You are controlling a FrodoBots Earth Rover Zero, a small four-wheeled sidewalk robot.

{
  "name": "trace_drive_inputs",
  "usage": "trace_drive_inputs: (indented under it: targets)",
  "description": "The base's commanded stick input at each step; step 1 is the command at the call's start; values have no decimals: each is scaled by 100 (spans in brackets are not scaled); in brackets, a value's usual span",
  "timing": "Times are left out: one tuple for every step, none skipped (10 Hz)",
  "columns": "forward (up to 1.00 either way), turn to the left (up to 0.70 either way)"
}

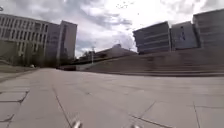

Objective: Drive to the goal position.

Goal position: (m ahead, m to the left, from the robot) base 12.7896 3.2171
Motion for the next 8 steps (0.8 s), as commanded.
trace_drive_inputs:
  targets:
    - [70,27]
    - [70,2]
    - [70,1]
    - [70,0]
    - [70,0]
    - [70,0]
    - [70,0]
    - [70,0]
